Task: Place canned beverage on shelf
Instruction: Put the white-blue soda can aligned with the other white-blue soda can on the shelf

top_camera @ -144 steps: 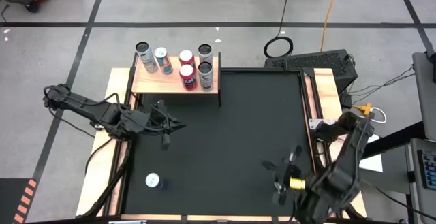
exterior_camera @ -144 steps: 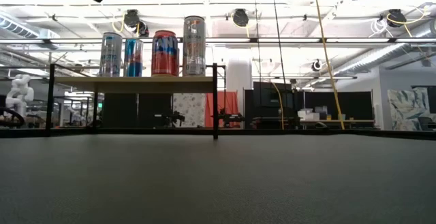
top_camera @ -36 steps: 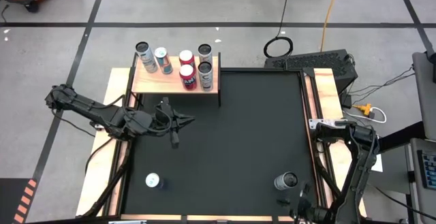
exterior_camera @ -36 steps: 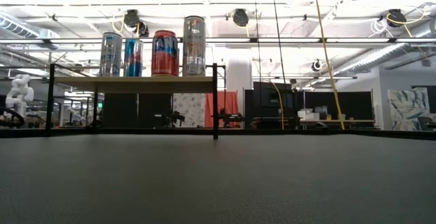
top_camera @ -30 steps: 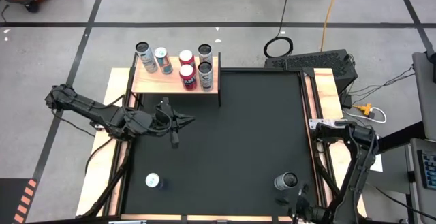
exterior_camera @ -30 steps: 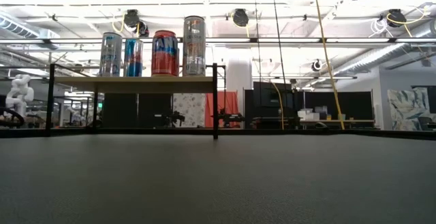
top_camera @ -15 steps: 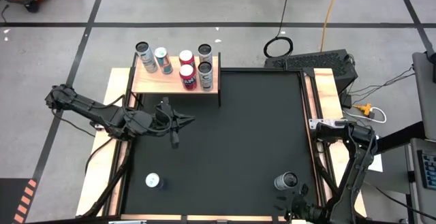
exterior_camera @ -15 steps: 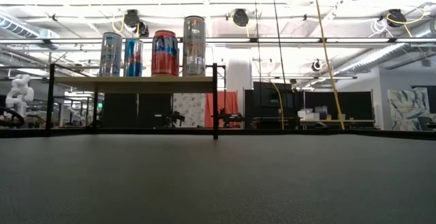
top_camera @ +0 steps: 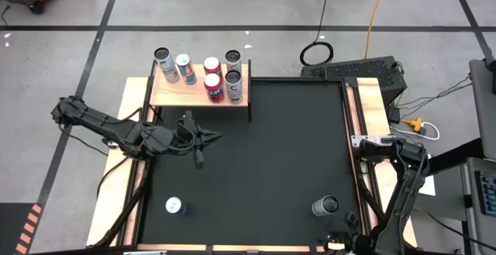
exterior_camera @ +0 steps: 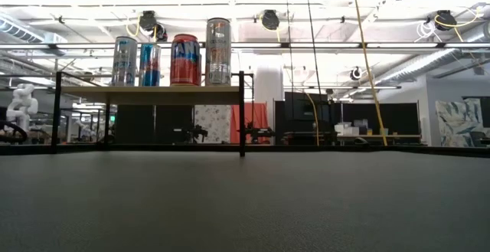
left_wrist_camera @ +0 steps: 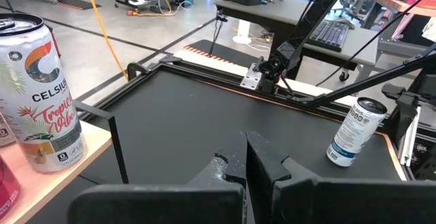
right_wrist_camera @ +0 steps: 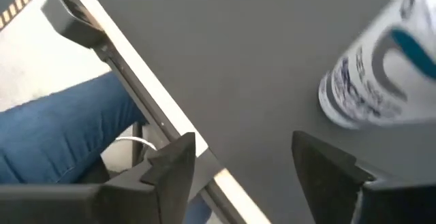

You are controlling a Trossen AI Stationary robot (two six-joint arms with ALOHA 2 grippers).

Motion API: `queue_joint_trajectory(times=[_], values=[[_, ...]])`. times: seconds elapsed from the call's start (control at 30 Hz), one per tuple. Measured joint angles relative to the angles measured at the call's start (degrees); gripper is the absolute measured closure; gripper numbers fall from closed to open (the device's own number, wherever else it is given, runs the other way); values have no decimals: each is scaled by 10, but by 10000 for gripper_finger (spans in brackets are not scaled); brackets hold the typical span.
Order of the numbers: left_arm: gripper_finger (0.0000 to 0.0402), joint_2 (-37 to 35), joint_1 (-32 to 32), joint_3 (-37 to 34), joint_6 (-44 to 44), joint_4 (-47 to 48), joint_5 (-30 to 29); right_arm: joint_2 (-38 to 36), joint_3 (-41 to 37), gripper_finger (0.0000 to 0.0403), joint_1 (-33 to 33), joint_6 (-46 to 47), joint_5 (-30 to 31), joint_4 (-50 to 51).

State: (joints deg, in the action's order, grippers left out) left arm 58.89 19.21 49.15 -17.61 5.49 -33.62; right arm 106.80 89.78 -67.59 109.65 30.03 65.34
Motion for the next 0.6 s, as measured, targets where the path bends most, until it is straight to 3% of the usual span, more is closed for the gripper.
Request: queue_joint_trajectory(times=[0.4, 0.6], values=[[401, 0, 0, 0, 0, 1, 9, 0, 0, 179, 1, -11, 26, -16], [401, 0, 0, 0, 0, 1, 9, 0, 0, 179, 13, 23, -33, 12]])
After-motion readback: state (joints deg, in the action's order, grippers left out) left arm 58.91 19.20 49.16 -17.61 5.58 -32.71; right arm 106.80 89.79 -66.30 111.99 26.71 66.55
